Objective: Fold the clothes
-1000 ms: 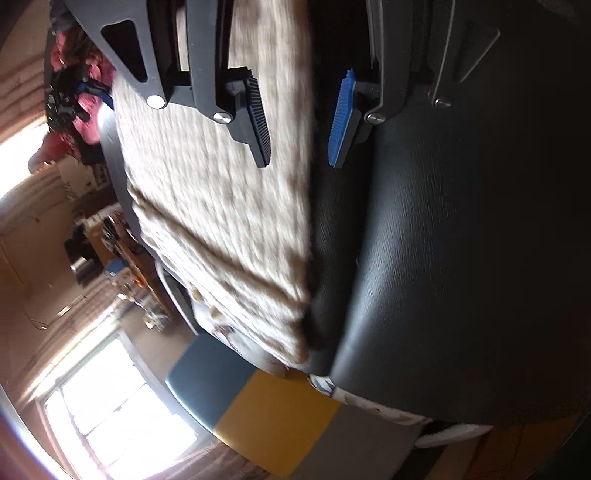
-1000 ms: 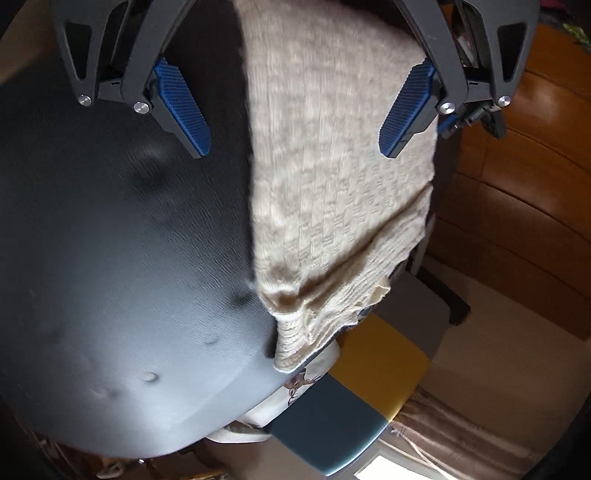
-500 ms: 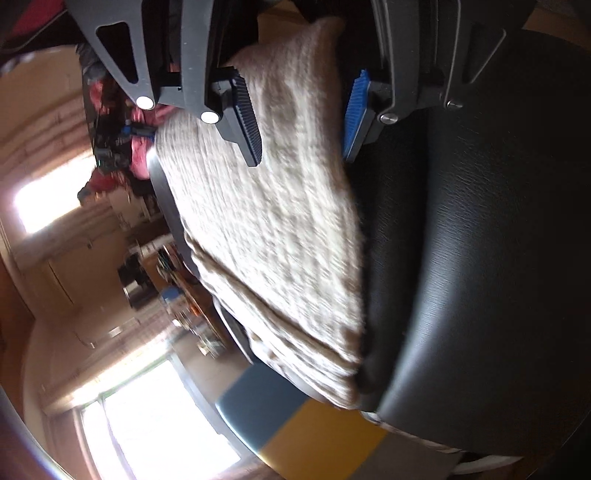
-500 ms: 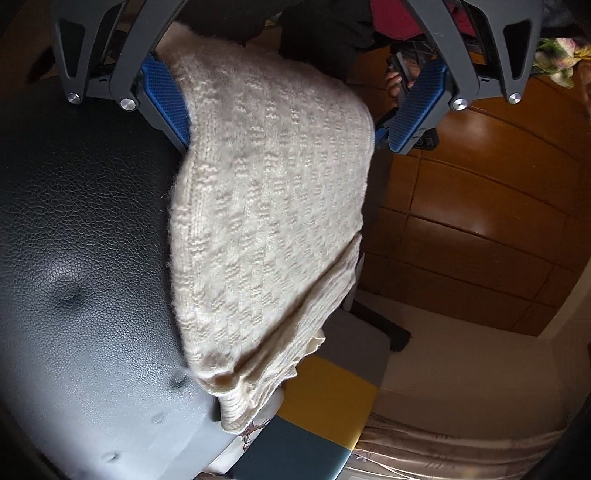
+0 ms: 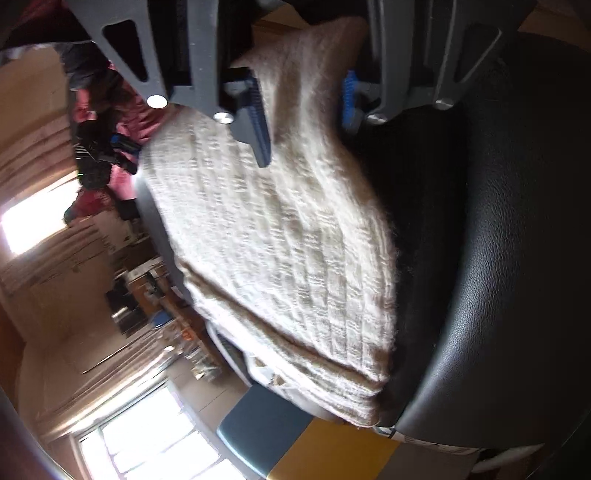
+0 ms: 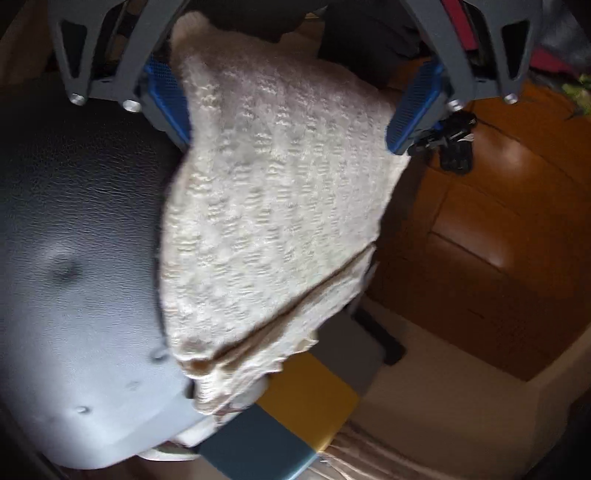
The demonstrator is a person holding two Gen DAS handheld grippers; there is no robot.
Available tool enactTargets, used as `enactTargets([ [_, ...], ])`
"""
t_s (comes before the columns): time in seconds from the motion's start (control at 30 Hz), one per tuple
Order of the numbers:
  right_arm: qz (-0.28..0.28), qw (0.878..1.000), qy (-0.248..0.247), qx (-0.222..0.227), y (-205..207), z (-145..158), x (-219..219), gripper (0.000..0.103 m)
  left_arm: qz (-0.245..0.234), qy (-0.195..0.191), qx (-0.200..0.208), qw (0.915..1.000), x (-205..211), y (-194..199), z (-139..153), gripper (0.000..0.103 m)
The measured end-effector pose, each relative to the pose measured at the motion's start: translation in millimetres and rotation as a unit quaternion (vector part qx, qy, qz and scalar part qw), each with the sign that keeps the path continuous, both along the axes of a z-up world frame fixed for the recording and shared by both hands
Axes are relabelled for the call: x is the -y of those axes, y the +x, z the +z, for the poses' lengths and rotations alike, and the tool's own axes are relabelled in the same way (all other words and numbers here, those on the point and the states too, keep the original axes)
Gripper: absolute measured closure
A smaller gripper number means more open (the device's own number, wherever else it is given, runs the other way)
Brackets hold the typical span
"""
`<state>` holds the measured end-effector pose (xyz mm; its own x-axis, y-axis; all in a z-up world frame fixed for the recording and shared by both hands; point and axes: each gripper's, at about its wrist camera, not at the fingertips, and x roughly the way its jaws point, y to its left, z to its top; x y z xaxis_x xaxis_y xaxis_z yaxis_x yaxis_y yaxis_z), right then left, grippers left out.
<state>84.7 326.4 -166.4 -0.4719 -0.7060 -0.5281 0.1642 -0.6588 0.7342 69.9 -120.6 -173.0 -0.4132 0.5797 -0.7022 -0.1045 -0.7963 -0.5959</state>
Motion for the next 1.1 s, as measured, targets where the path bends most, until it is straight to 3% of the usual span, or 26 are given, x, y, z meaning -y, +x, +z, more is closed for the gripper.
enactTargets([
  [0.07, -0.006, 0.999, 0.031, 0.018, 0, -3, 0, 0.07, 0.002, -0.012, 0.014, 0.9998, 0, -5, 0, 0.079],
  [0.13, -0.012, 0.998, 0.05, 0.026, 1, -6, -3, 0.087, 0.003, -0.017, 0.026, 0.9995, -1, -9, -1, 0.079],
  [0.23, -0.014, 0.999, 0.05, 0.016, 5, -8, -10, 0.087, 0.021, 0.007, 0.027, 0.9994, 7, -5, -5, 0.079],
  [0.33, -0.016, 0.999, 0.04, 0.002, 10, -9, -15, 0.081, 0.024, 0.012, -0.013, 0.9996, 7, 3, -9, 0.079],
  [0.4, -0.008, 0.999, 0.042, -0.008, 12, -6, -10, 0.066, 0.025, 0.01, -0.02, 0.9995, 6, 5, -8, 0.079],
  [0.47, 0.005, 0.999, 0.049, -0.018, 14, -2, -3, 0.043, 0.028, 0.011, -0.017, 0.9994, 7, 3, -8, 0.079],
  [0.53, 0.017, 0.998, 0.057, -0.028, 15, 2, 5, 0.033, 0.019, -0.01, -0.011, 0.9997, 3, -1, -4, 0.079],
  [0.57, 0.023, 0.997, 0.061, -0.033, 16, 4, 8, 0.032, 0.013, -0.025, -0.009, 0.9996, 0, -3, -2, 0.085],
  [0.63, 0.033, 0.995, 0.091, -0.026, 13, 10, 17, 0.034, 0.008, -0.066, -0.017, 0.9976, -1, 1, 1, 0.095],
  [0.7, 0.037, 0.989, 0.141, -0.016, 10, 14, 25, 0.047, 0.007, -0.059, -0.016, 0.9981, 1, 4, 0, 0.096],
  [0.77, 0.036, 0.985, 0.169, -0.01, 12, 14, 25, 0.075, 0.005, -0.043, -0.011, 0.999, 5, 8, -2, 0.097],
  [0.83, 0.029, 0.987, 0.159, 0.004, 15, 10, 17, 0.088, 0.004, -0.026, -0.007, 0.9996, 10, 15, -6, 0.097],
  [1.0, 0.009, 0.992, 0.122, 0.018, 16, 1, 4, 0.088, 0.009, 0.019, 0.01, 0.9997, 19, 7, -14, 0.097],
  [1.1, 0.004, 0.994, 0.107, 0.018, 12, -2, 0, 0.088, 0.01, 0.016, 0.01, 0.9998, 18, -3, -14, 0.094],
])
